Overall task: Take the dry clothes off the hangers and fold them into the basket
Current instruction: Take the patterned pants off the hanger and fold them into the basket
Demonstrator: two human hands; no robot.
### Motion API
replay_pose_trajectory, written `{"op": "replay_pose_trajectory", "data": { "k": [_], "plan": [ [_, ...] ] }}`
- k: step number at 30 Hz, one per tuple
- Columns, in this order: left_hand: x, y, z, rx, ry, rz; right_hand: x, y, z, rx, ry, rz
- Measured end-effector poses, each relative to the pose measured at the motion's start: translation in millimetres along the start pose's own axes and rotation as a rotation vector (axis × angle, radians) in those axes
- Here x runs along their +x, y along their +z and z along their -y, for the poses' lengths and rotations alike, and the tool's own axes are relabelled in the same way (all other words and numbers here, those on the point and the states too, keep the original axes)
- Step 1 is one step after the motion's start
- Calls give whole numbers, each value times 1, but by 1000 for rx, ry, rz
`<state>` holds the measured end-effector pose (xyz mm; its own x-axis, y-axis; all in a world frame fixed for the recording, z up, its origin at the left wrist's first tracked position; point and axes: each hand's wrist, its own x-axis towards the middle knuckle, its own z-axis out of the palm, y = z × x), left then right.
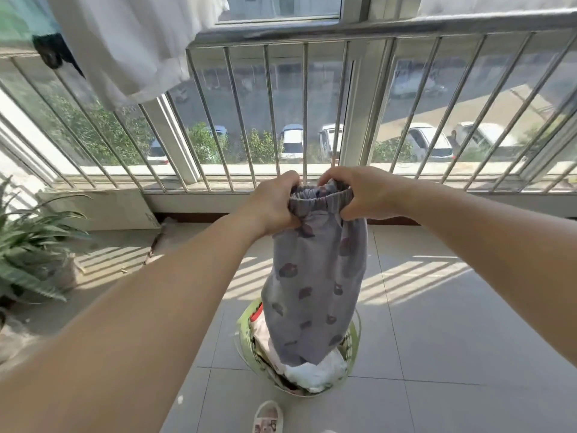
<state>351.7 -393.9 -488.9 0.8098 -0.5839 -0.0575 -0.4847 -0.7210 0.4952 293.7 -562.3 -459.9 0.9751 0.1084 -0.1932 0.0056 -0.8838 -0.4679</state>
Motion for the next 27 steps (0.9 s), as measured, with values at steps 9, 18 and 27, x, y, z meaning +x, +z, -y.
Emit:
{"op": "replay_pose_trajectory", "data": {
  "k": [9,18,27],
  "plan": [
    [14,54,36,70,-43,-27,33,53,-37,29,-8,5],
    [-10,96,52,81,-47,-47,24,101,-56,73,-38,40],
    [-61,169,83,84,-39,237,-14,192,-80,153,75,231]
  ]
}}
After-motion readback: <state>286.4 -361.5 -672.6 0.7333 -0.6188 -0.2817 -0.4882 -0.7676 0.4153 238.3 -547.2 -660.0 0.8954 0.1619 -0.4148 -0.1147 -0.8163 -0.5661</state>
